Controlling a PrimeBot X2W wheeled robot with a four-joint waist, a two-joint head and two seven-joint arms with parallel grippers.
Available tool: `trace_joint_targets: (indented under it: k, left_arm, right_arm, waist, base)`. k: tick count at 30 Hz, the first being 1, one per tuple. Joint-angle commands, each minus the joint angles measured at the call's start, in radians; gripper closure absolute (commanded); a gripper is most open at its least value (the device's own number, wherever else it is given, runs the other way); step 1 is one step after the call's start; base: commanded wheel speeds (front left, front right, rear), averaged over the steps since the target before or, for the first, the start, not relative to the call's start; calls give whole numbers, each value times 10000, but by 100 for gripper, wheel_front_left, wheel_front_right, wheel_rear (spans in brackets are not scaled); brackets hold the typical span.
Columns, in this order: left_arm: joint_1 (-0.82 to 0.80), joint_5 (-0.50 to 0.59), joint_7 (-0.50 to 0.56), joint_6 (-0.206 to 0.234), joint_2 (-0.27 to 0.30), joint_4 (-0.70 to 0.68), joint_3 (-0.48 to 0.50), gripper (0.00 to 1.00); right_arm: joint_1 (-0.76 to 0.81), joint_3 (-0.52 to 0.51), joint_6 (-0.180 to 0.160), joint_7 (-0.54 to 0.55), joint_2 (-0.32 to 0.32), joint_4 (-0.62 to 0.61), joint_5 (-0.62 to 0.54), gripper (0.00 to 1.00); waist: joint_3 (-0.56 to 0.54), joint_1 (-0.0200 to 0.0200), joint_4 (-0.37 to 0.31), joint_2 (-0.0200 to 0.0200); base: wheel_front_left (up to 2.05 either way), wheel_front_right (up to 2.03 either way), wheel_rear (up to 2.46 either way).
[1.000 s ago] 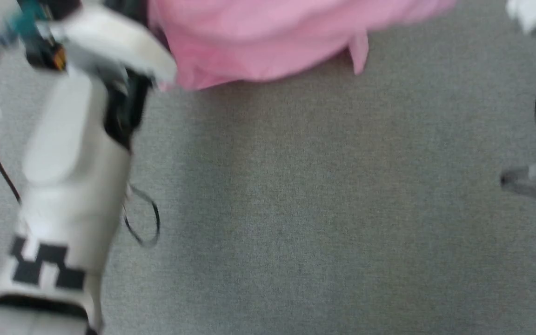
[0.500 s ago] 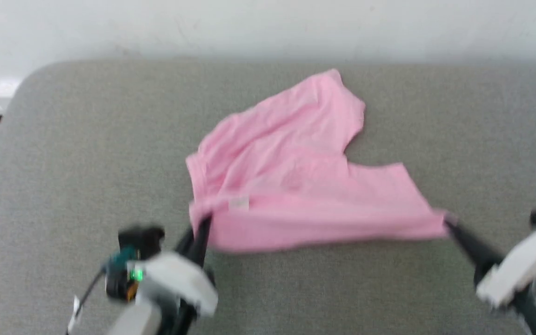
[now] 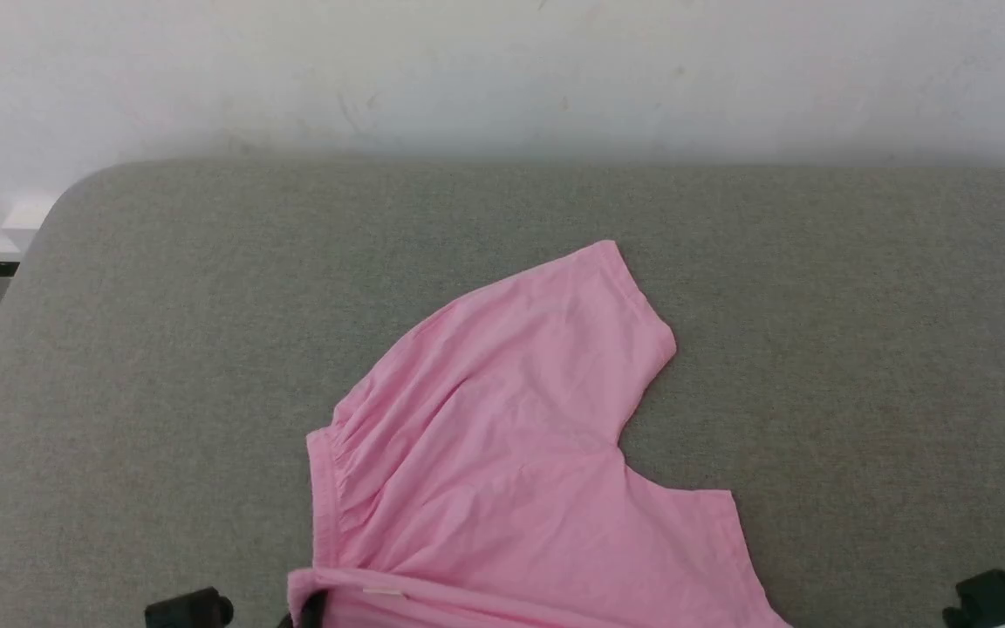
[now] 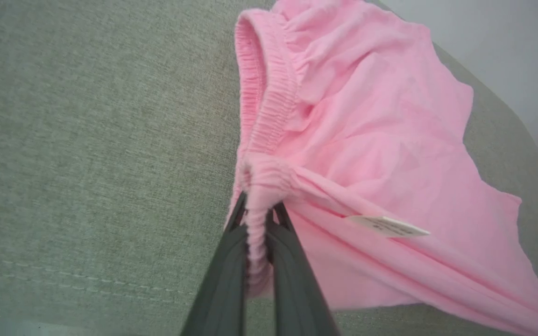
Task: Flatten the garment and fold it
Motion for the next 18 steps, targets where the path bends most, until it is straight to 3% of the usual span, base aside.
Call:
trace_joint_targets:
  k: [1,4,9,13,18]
  left_arm:
    - [55,-103,-2,154,169,-141,212,100]
    - [46,-575,-153,115,-48,-723,566,100]
    - [-521,-1085,-450,-42,-352,-1322,1028,100]
    - [-1311,-1011,-570,-27,-432,-1313,1111,100]
    - [-2346,-824,-609,11,-575,-964,1008,100]
  right_arm:
    - [22,-215,-11,200,21,-234,-10,100]
    - [-373,-684,-11,355,419,-965,-123,100]
    - [-2224,-697,-11,-476,906,-1320,-687,100]
    - [-4082,-402,-11,-1517,1100,-474,-1294,100]
    - [-6381,-194,-11,-3028,1587,1449,-2358,100]
  waist:
    - [23,1,26,0]
    - [74,1,48,0]
    - [320,1,21,0]
    - [660,1,112,0]
    - [1267,1,310,0]
  base:
    - [0,0,0]
    - [0,0,0]
    - [0,0,0]
    - [0,0,0]
    - [0,0,0]
